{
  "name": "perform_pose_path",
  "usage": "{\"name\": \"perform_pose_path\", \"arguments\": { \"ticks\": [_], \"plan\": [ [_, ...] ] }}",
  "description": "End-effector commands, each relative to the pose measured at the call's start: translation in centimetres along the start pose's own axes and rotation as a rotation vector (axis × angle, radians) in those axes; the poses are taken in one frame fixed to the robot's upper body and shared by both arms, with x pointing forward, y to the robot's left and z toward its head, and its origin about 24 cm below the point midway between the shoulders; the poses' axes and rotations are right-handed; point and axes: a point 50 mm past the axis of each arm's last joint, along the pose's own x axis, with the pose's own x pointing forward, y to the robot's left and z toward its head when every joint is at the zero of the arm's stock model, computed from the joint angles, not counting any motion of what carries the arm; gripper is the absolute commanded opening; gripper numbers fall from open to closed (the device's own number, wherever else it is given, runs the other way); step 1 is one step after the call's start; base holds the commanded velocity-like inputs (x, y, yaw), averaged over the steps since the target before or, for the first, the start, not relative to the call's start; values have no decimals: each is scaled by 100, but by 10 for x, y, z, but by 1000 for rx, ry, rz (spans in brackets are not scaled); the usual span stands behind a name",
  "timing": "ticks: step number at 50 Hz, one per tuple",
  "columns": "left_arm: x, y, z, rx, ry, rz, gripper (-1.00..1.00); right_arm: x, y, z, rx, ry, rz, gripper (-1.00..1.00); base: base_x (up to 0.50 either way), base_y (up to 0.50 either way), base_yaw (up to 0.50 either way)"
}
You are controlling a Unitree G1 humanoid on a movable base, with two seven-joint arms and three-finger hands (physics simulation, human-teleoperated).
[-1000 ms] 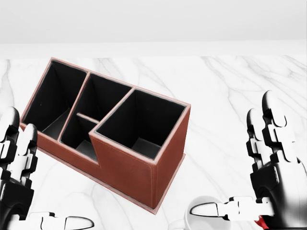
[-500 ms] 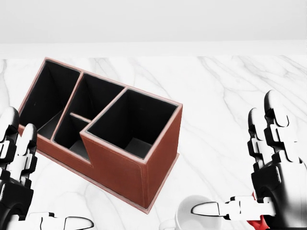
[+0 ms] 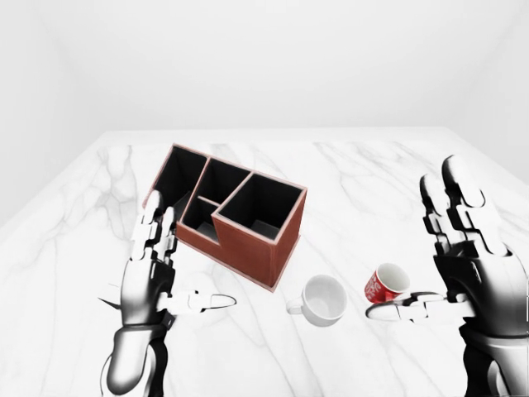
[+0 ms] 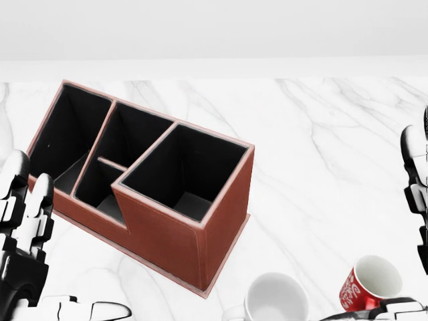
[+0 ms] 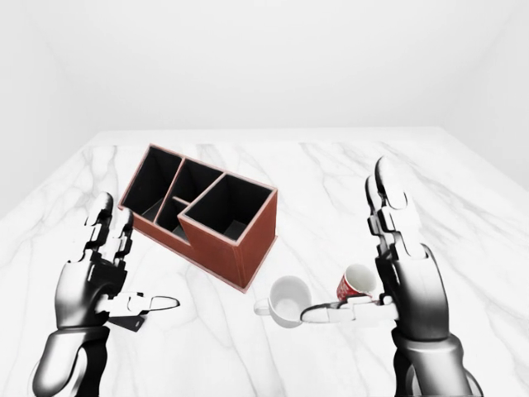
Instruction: Pick up the red mug and place it to the right of the caddy.
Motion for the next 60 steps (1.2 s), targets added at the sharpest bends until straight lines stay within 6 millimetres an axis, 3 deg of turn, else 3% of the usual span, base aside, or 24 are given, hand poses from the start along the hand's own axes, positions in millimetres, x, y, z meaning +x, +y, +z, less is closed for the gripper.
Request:
{"name": "perform_pose_path", "arguments": {
  "ticks": [1,5,15,24,32,48,60],
  "plan": [
    [0,-2,-2,-1,8,-6,100,-5,-25,40,-320,-106,63,100,0,0,0],
    [-2,0,3,-2,-7,-4,100,1,-30,25,-337,-35,68,100,0,0,0],
    [-4,2,8,-3,-27,0,100,11,-43,25,-449,-24,86,100,0,0,0],
    [-4,1,7,-5,-24,-4,100,21,-60,2,-478,90,79,100,0,0,0],
    [-3,1,6,-6,-22,-4,100,26,-67,-6,-505,135,88,100,0,0,0],
    [-4,3,10,-4,-36,0,100,17,-81,-9,-580,225,71,100,0,0,0],
    [-6,2,11,-5,-36,-2,100,13,-85,-32,-564,342,83,100,0,0,0]
  ]
}}
